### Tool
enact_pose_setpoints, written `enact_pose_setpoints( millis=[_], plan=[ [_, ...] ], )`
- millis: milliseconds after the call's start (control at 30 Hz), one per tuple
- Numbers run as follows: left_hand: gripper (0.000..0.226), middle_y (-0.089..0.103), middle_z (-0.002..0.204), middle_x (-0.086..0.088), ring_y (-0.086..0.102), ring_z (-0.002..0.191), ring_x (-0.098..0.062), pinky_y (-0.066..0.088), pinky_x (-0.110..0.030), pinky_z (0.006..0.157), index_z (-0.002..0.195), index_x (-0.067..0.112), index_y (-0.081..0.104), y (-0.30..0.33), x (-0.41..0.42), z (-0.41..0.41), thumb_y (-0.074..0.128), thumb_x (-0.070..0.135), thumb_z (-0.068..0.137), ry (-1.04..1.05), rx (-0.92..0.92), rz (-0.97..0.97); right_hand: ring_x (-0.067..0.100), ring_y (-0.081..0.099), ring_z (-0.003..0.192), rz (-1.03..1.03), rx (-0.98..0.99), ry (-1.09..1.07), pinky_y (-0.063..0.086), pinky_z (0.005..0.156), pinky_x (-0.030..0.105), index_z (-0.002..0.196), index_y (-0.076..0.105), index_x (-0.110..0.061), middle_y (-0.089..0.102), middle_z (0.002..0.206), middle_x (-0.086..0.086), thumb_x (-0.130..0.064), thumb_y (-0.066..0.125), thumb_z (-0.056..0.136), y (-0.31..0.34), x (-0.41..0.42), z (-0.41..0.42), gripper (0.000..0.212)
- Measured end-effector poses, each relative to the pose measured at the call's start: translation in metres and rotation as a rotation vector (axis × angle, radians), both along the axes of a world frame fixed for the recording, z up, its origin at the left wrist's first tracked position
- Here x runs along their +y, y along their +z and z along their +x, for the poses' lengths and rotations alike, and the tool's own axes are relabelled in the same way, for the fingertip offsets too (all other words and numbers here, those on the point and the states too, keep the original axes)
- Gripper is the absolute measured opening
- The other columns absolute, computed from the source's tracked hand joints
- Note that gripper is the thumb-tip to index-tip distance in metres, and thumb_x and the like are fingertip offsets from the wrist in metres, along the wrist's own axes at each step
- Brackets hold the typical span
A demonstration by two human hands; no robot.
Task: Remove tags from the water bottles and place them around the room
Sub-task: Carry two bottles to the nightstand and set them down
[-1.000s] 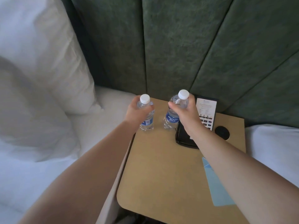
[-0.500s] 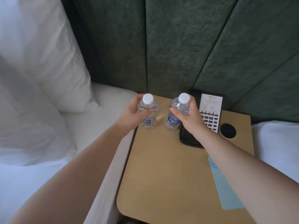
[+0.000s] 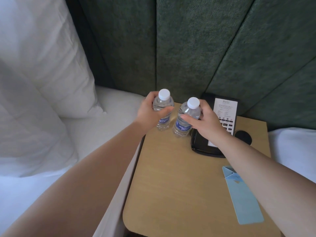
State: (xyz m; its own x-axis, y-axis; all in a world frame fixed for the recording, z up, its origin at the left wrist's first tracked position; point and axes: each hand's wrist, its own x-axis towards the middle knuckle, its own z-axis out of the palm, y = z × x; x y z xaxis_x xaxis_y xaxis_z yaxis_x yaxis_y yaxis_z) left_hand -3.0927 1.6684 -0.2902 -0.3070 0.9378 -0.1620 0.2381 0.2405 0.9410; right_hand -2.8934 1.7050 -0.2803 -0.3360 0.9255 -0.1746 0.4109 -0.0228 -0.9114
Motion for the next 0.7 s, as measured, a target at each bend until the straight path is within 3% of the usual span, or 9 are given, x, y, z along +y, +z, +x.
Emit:
enact_pose_setpoints(
  millis=[100,267,467,567,633,700],
  plan=[
    [0.062,0.055,0.128,-0.004,0.058,0.114,-0.02,0.051,-0.047,0.097,0.126,0.026,0.049,0.002,0.02,0.001,0.08,0.034,0.074,-0.018,0.004,-0.011,0.014,0.059,0.108,0.066,-0.005,-0.101,0.05,0.092,0.036,0.119,0.045,-0.034,0.061,0.114,-0.009,-0.042,0.077,0.074,-0.001,0.008,-0.014,0.056],
    [0.071,0.053,0.135,-0.006,0.055,0.121,-0.023,0.047,-0.049,0.102,0.137,0.025,0.044,0.002,0.045,0.004,0.079,0.036,0.076,-0.027,-0.028,-0.027,0.019,0.053,0.118,0.075,-0.02,-0.222,0.044,0.095,0.035,0.137,0.039,-0.023,0.055,0.131,0.001,-0.043,0.073,0.079,-0.001,0.035,-0.034,0.07],
    [0.086,0.053,0.138,-0.002,0.053,0.122,-0.018,0.046,-0.041,0.101,0.141,0.026,0.035,0.001,0.052,0.005,0.08,0.045,0.071,0.051,0.094,-0.012,0.012,0.041,0.135,-0.028,0.032,-0.051,0.035,0.103,0.026,0.153,0.006,-0.031,0.035,0.152,-0.006,-0.043,0.058,0.09,-0.004,0.049,-0.013,0.082],
    [0.082,0.057,0.127,0.0,0.057,0.113,-0.017,0.05,-0.041,0.096,0.139,0.024,0.036,-0.004,0.051,0.006,0.078,0.05,0.072,0.136,0.039,-0.048,-0.002,0.054,0.117,-0.018,0.098,-0.035,0.041,0.081,0.005,0.152,0.012,-0.032,0.04,0.141,-0.017,-0.033,0.058,0.093,-0.005,0.045,-0.006,0.074],
    [0.064,0.06,0.106,0.01,0.061,0.099,-0.009,0.055,-0.044,0.09,0.128,0.024,0.046,-0.008,0.051,0.006,0.075,0.048,0.077,0.158,-0.034,-0.078,-0.014,0.059,0.097,0.022,0.092,-0.046,0.046,0.074,0.006,0.146,0.028,-0.029,0.049,0.127,-0.021,-0.024,0.059,0.093,-0.006,0.045,-0.008,0.062],
    [0.048,0.059,0.097,0.016,0.061,0.093,-0.005,0.056,-0.045,0.087,0.116,0.027,0.049,-0.011,0.054,0.006,0.073,0.045,0.079,0.161,-0.07,-0.073,-0.016,0.06,0.086,0.059,0.041,-0.077,0.046,0.071,0.009,0.137,0.036,-0.027,0.051,0.111,-0.028,-0.021,0.061,0.092,-0.006,0.047,-0.012,0.052]
  ],
)
